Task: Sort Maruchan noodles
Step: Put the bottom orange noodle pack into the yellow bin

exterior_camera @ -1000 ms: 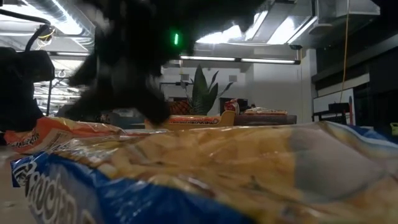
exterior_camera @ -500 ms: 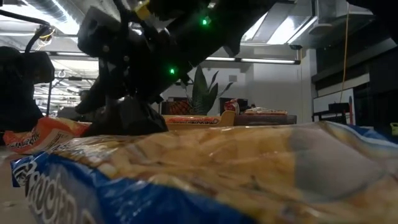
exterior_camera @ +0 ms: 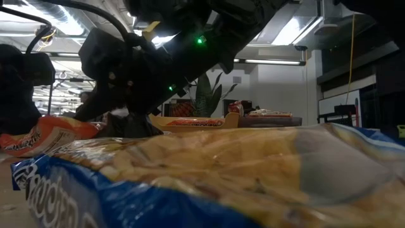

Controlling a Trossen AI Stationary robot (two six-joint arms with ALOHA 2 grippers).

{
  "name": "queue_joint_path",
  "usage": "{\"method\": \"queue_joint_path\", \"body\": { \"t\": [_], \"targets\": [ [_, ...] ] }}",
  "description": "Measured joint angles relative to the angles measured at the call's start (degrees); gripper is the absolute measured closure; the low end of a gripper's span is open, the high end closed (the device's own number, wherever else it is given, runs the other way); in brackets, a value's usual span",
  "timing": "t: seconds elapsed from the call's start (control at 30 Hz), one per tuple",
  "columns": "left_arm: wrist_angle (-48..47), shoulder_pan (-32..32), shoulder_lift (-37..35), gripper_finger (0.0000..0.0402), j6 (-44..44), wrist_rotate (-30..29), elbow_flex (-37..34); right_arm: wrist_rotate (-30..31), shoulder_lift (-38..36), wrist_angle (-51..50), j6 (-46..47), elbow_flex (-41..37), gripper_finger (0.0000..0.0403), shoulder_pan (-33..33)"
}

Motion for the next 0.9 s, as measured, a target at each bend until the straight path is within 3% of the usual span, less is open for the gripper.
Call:
{"method": "queue_joint_path", "body": {
  "t": [0.23, 0.53, 0.7, 0.9],
  "targets": [
    [5.11, 0.00, 0.12, 0.0302, 2.80, 1.33, -0.13, -0.94, 0.02, -0.07, -0.22, 0.00, 0.0171, -0.27],
    [12.90, 0.94, 2.26, 0.0302, 6.05, 3.10, -0.17, 1.73, 0.07, 0.27, -0.33, -0.03, 0.0256, -0.15],
    [18.13, 0.78, 2.32, 0.0302, 7.56, 4.57, -0.13, 8.02, 0.10, 0.24, -0.17, -0.04, 0.0300, 2.10],
    [19.93, 0.70, -3.97, 0.0302, 10.97, 5.17, 3.23, 14.19, 0.11, 0.04, 0.95, -0.06, 0.0307, 4.55]
  ]
}}
